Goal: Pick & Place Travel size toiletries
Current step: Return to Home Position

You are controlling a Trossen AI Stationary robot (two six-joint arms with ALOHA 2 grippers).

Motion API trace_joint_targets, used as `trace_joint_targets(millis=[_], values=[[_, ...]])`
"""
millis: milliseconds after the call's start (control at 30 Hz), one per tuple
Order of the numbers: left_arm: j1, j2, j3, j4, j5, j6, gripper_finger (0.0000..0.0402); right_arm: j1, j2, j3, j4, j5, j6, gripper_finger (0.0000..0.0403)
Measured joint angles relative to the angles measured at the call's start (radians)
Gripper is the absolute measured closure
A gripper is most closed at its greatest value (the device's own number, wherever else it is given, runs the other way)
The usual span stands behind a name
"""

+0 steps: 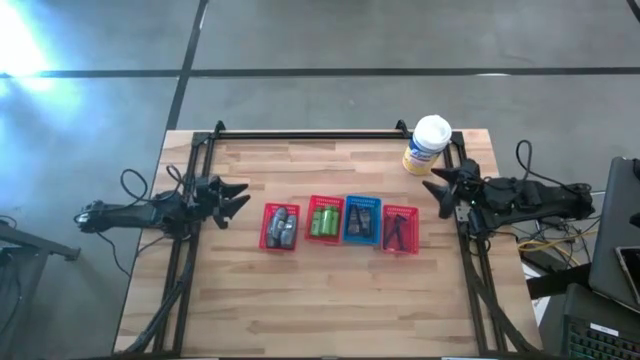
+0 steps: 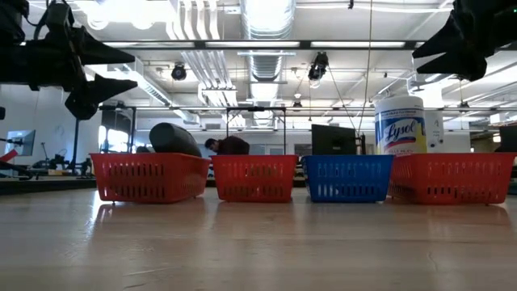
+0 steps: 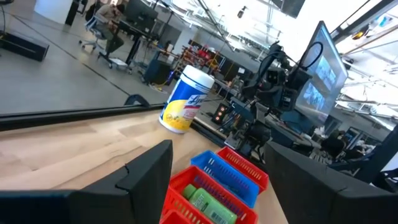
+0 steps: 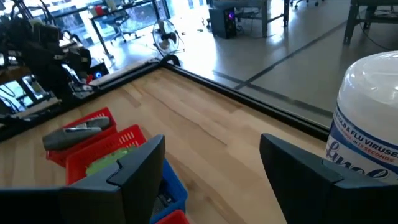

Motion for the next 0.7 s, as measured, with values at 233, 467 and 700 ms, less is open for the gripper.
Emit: trace_joint_targets(millis=[233, 467, 700], values=[[-0.004, -0.017, 0.0, -0.006, -0.001, 0.0, 0.0142, 0.0, 0.039, 0.0, 0.0, 0.0, 0.0, 0.0123], [0.004, -0.016, -0.001, -0.002, 0.013, 0.205, 0.0142, 0.0, 0.064, 0.0, 0.0, 0.0, 0.0, 0.0099], [0.011, -0.016, -0.002, -0.02, 0.231, 0.542, 0.0142, 0.0, 0.063, 0.0, 0.0, 0.0, 0.0, 0.0075]])
